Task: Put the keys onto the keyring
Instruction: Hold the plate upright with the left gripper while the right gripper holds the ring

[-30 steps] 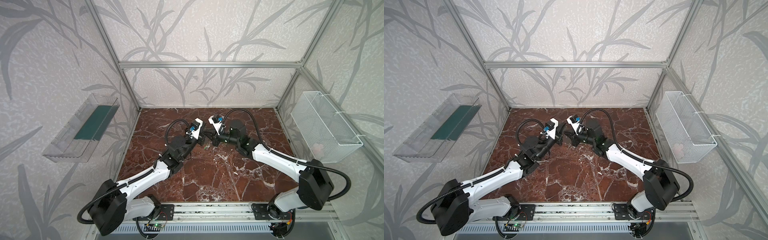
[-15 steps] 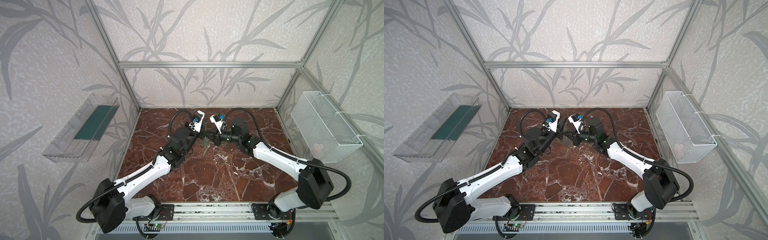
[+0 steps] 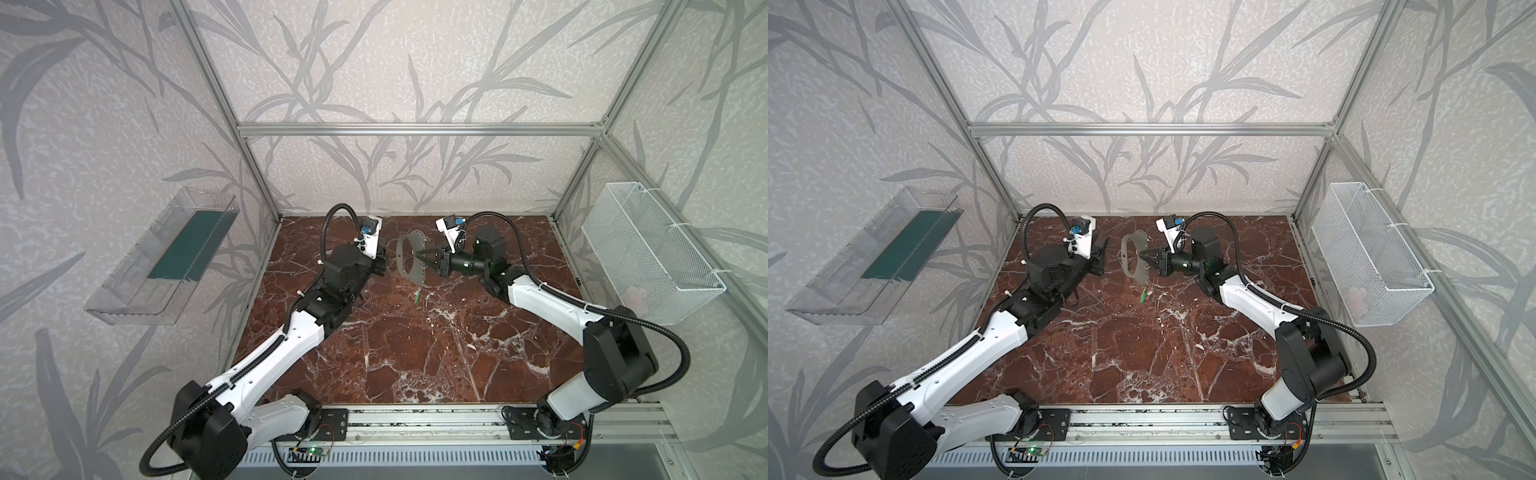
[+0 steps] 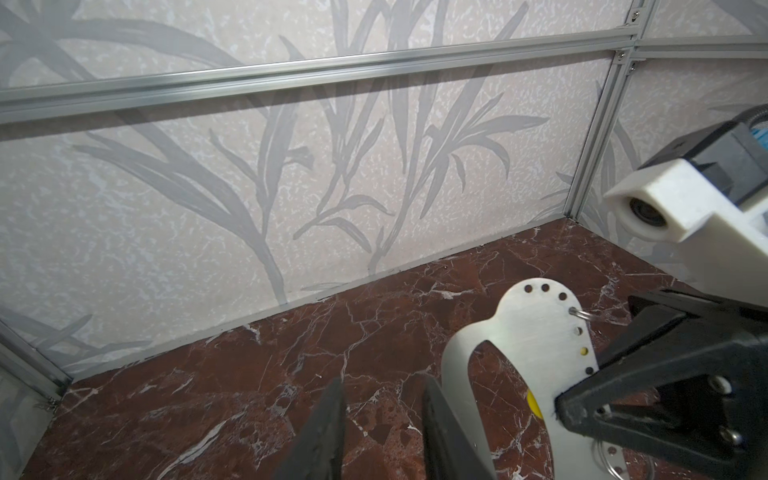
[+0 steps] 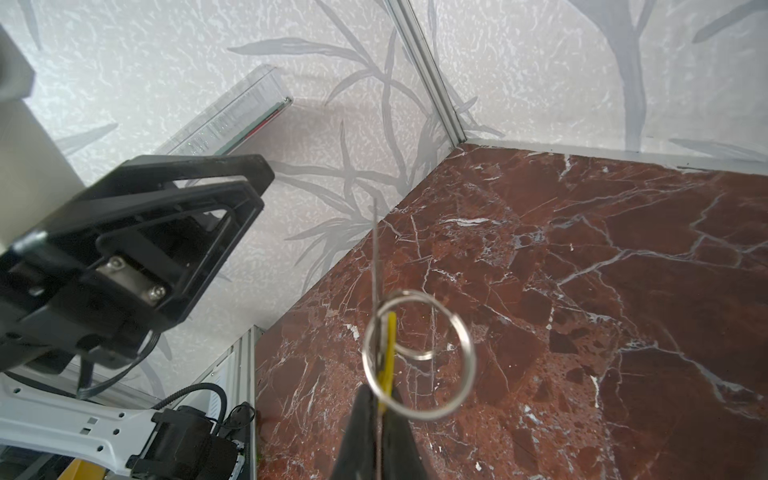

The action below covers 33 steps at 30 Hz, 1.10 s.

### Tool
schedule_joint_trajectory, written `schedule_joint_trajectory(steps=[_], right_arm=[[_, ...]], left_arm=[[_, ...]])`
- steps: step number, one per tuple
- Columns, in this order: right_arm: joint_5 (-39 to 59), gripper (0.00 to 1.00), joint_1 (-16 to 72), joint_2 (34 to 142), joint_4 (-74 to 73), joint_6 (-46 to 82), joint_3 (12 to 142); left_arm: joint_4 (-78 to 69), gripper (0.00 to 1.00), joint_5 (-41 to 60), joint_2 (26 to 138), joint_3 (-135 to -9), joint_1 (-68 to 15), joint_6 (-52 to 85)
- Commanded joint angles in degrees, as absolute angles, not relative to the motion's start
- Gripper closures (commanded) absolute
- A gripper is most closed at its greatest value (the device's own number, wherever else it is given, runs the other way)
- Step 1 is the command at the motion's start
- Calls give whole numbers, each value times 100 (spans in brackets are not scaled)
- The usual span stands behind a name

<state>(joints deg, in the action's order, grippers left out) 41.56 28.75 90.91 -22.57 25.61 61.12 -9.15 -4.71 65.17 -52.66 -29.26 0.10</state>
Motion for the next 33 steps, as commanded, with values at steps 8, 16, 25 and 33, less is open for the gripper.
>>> schedule_joint_trajectory(steps=[8,16,25,33], right_arm=[[4551,100,2786,9156,-2911,2738,6185],[4747,100,2758,9136,-3130,2821,6179],[4882,100,2746,9156,-3363,2934,6135],[5070,100,2751,9209,-3679,3094,6108]], left_arm=[[-114,64,1900,6606,-5336,-2191,1276],[-1241,64,3494,6880,-4988,-1800,1969],[-2187,63,4249,7235,-4799,-1617,2501],[-2718,64,4754,7520,-4818,-1575,2848]])
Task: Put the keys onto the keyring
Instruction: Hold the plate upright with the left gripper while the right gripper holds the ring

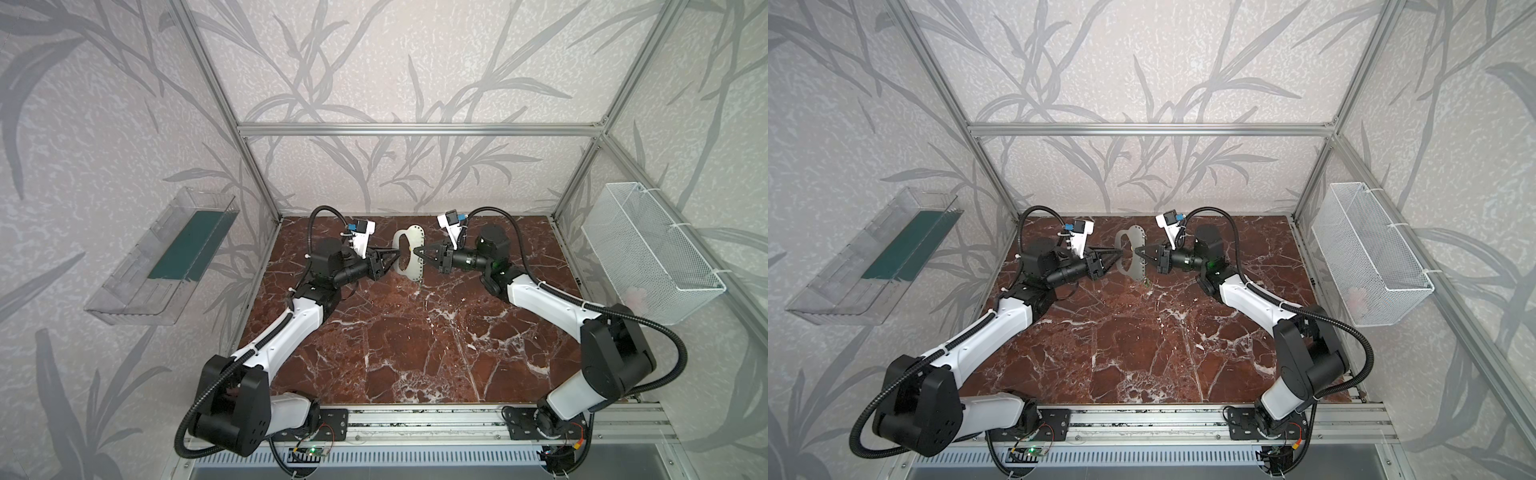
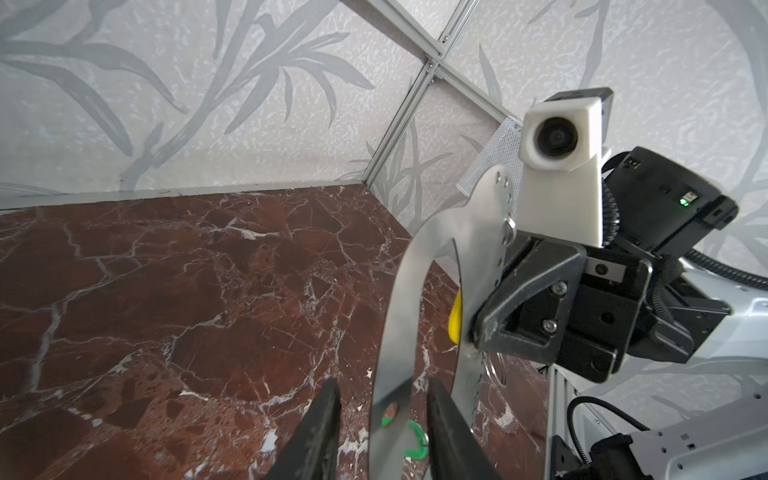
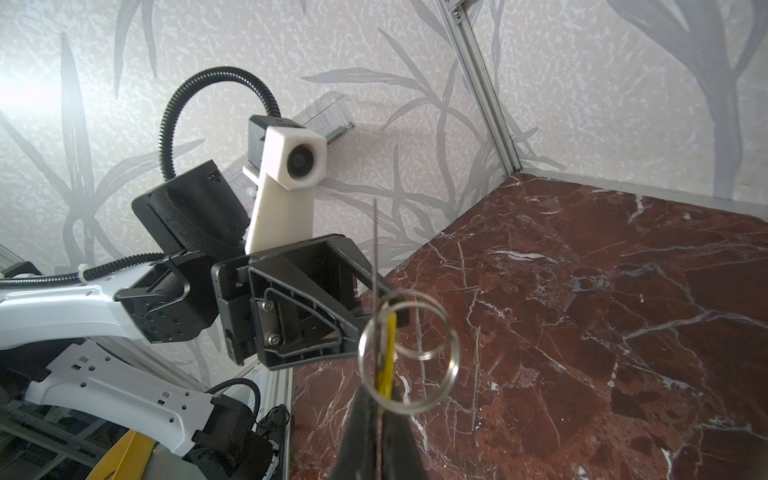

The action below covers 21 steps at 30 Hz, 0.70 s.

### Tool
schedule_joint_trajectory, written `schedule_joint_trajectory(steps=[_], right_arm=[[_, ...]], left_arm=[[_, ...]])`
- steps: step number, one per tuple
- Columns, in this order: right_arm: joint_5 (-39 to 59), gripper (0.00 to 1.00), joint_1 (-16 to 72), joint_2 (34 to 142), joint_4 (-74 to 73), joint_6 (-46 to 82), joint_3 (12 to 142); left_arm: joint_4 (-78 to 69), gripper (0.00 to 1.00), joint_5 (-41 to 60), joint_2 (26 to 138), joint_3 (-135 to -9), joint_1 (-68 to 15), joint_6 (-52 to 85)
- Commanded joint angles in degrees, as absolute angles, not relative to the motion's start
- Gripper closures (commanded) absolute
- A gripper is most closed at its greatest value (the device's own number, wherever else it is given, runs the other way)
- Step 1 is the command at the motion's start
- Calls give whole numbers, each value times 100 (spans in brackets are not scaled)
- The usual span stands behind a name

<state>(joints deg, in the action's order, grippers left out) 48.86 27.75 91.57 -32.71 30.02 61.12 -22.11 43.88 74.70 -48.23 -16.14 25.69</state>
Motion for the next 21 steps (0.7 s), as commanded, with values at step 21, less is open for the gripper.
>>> schedule_joint_trajectory(steps=[21], right_arm=[[4762,95,2704,9299,-3503,3112,6121]], left_arm=[[-3630,100,4955,7519,-4639,-1547,3355]])
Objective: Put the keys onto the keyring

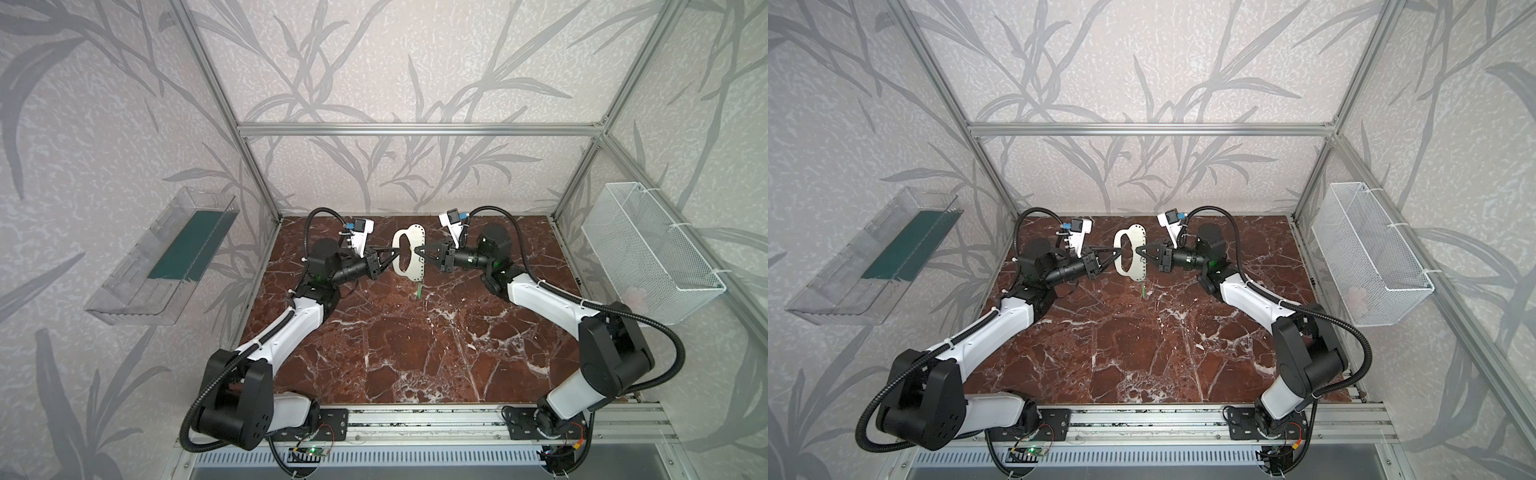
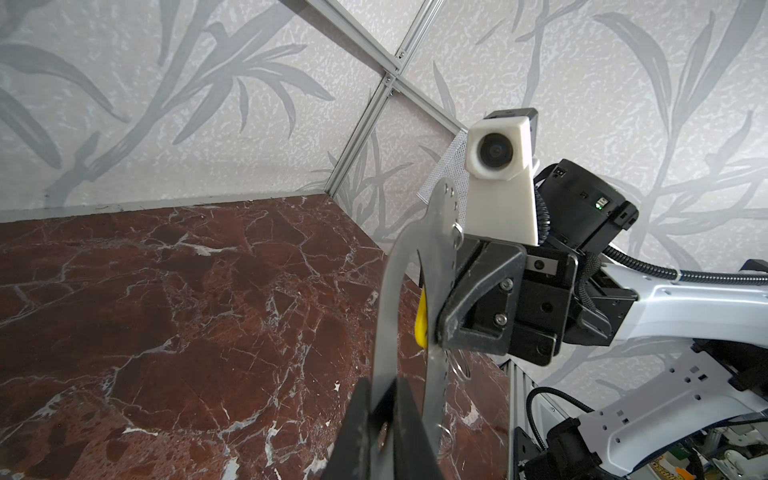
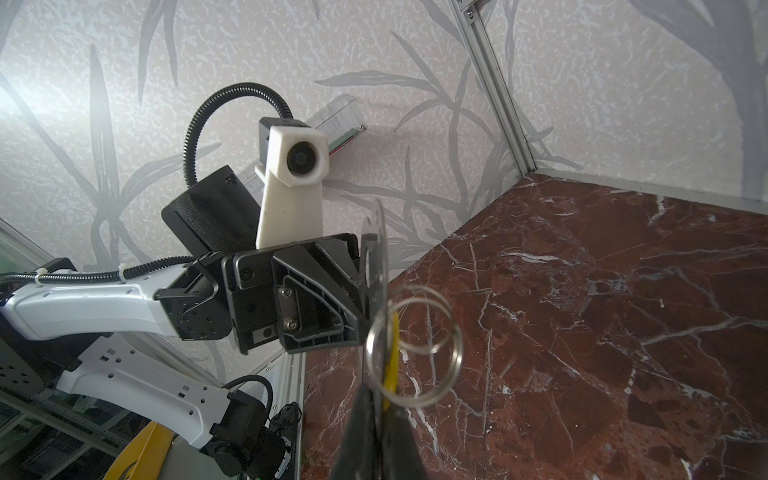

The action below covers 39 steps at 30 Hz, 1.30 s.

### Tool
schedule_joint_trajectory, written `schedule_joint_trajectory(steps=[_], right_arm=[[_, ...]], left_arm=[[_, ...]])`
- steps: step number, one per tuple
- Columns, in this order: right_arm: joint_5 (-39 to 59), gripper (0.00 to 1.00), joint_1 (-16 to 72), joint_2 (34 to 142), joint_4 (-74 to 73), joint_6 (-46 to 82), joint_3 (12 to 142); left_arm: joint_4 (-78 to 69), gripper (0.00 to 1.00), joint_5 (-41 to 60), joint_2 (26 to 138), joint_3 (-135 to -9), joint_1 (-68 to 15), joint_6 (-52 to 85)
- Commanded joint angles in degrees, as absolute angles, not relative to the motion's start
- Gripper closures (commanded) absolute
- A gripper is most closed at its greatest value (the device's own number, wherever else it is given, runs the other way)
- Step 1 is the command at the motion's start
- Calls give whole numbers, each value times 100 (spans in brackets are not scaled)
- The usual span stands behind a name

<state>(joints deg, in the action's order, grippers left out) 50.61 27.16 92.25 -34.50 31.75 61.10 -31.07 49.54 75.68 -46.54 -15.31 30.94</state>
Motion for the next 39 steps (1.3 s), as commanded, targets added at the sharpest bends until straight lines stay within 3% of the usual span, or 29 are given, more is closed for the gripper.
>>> schedule_joint_trajectory(steps=[1,5,9,24,39], right_arm=[[4719,90,2697,9299,-3461,3096,6109],[4516,76,2667,9256,-3235,2955,6043],[4256,72,2672,9195,-2713,2608,6029],[3162,70,2626,8804,-1374,1621,5917],[2302,70,2591,8407,-615,976,5870]], left_arm=[[-3601,100,4917,7497,-4649,-1547,3354],[-3008,100,4636,7367,-4790,-1538,3135],[-1993,100,4321,7205,-5120,-1538,2773],[873,100,2953,7535,-6254,-1538,1925],[2959,100,333,9045,-7505,-1538,1108]])
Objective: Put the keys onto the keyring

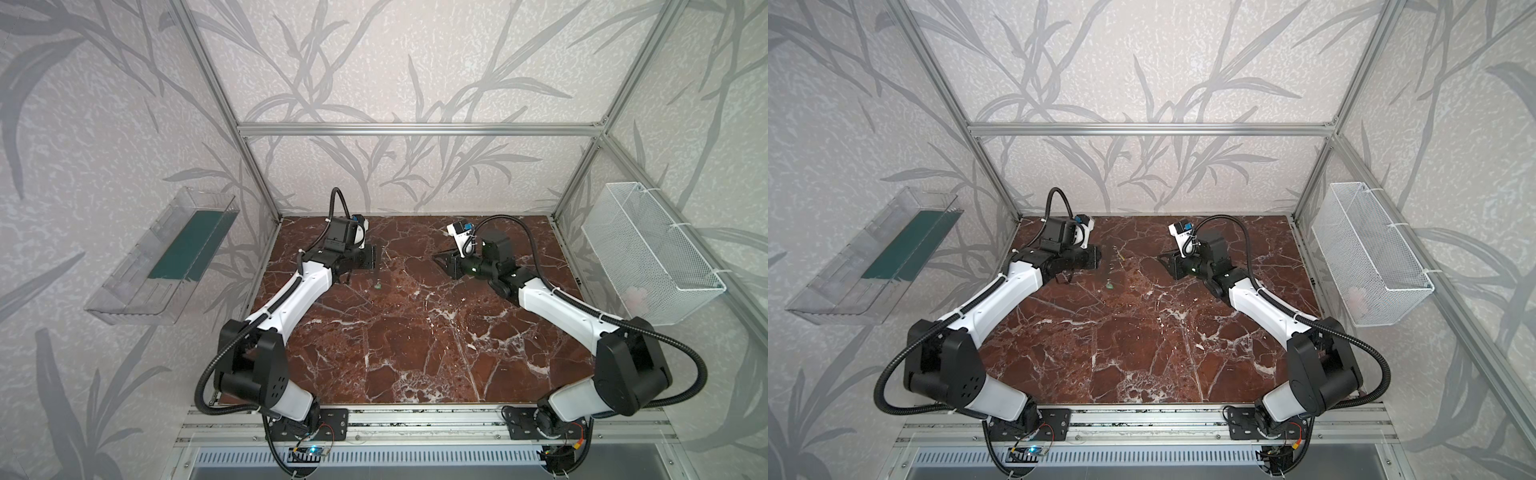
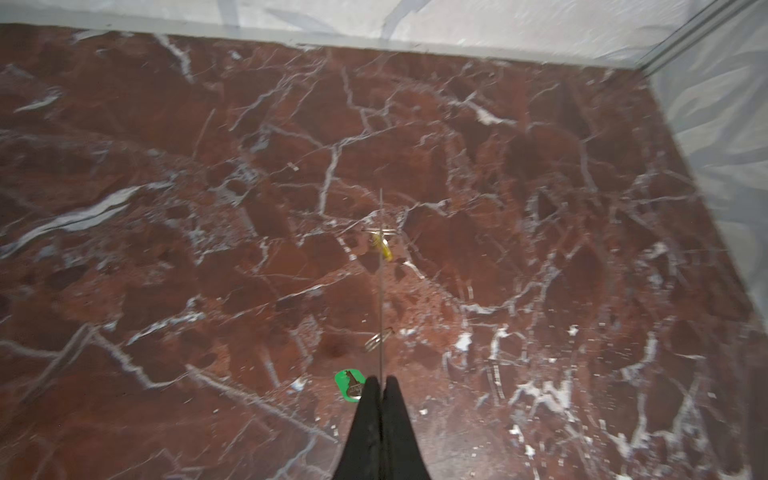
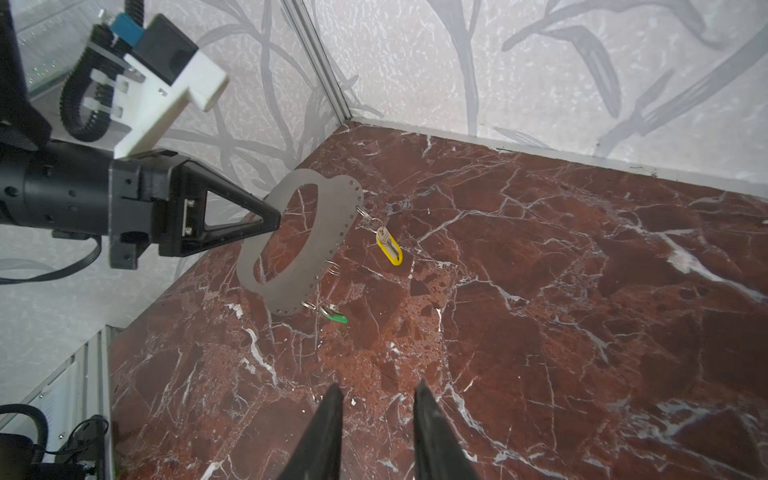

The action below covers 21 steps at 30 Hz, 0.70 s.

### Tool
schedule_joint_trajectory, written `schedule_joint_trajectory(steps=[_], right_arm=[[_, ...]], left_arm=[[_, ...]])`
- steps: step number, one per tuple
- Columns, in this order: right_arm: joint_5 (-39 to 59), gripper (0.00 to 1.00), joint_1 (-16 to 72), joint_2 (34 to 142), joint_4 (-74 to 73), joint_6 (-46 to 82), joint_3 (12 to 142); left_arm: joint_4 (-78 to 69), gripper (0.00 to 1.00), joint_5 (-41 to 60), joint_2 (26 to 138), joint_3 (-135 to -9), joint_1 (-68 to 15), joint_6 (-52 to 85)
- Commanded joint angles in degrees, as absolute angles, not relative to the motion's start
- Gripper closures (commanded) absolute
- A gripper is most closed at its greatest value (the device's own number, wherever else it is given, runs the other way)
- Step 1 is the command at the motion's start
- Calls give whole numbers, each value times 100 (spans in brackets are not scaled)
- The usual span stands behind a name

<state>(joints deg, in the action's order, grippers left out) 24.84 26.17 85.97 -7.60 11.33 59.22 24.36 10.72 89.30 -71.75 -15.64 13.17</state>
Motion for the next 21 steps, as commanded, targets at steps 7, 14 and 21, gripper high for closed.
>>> schedule_joint_trajectory(steps=[7,14,21], right_arm=[[2268,70,2565,8446,-588,967,5862],[2242,70,2536,8433,-531,927,5844],[2208,70,2513,8402,-545,928,5796]], left_arm=[[3443,100,-370,9581,-8071,-1556,983],[3904,100,-1215,9897,-8538,-1556,763],[4293,100,-1753,10238,-9026,-1576,723]])
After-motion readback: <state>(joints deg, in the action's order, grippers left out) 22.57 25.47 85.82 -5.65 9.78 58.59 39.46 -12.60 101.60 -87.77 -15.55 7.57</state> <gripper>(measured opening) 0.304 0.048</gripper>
